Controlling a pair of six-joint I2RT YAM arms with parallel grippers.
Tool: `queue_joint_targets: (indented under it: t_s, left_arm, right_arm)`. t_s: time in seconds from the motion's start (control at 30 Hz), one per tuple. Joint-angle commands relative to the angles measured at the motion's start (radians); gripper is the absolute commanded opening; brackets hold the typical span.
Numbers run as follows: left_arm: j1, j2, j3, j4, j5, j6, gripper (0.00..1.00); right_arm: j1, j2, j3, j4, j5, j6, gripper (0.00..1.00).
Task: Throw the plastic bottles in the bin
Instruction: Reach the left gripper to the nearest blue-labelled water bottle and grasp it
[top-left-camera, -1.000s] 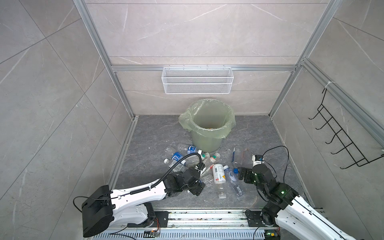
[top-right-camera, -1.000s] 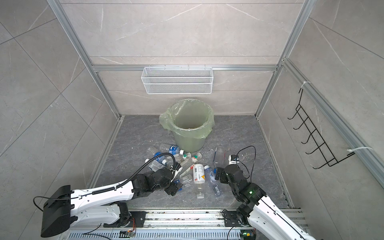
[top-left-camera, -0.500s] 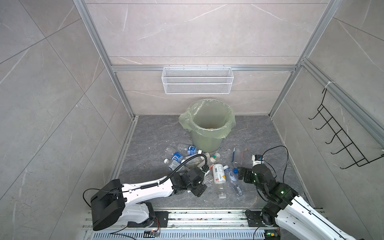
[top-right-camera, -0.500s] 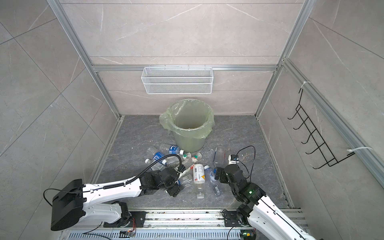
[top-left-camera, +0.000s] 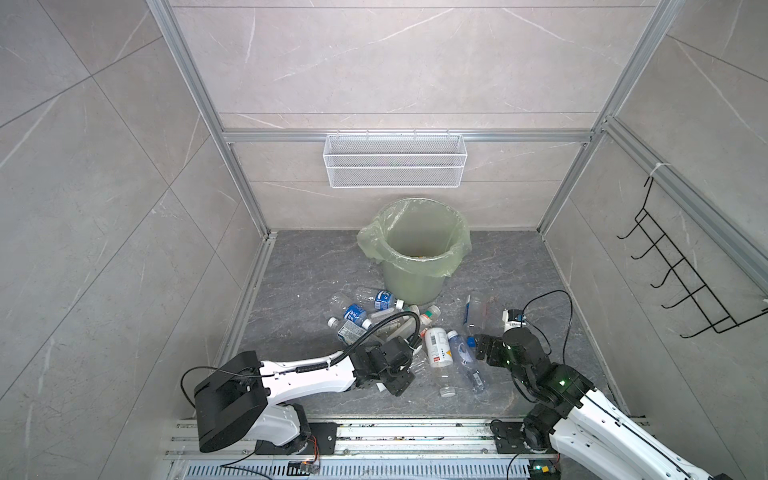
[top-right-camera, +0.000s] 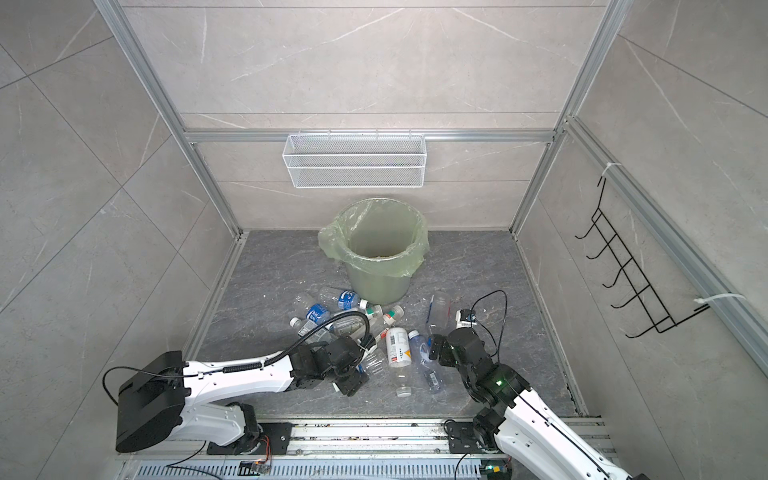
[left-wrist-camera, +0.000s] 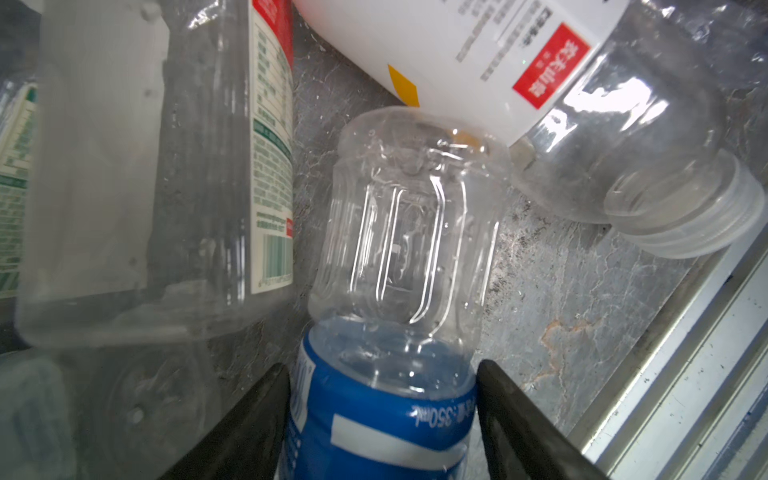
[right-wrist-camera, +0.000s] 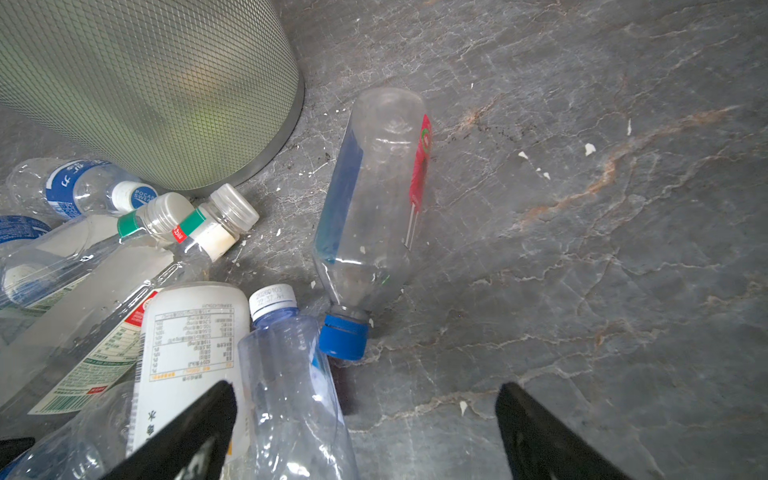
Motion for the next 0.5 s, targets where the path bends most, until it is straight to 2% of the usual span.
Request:
queue_joint_targets:
  t_s: [0.0,0.47]
  left_arm:
    - [-0.016,0.033,0.03,0.012,-0.006,-0.018,0.71]
    - [-0.033,0.079,0.018,0.018,-0.044,-0.069,0.72]
  right_arm:
    - [0.0,0.004,-0.004,0.017,-0.003,0.003,0.99]
    - [0.0,0.001,-0.004,0.017,-0.004,0.003,0.99]
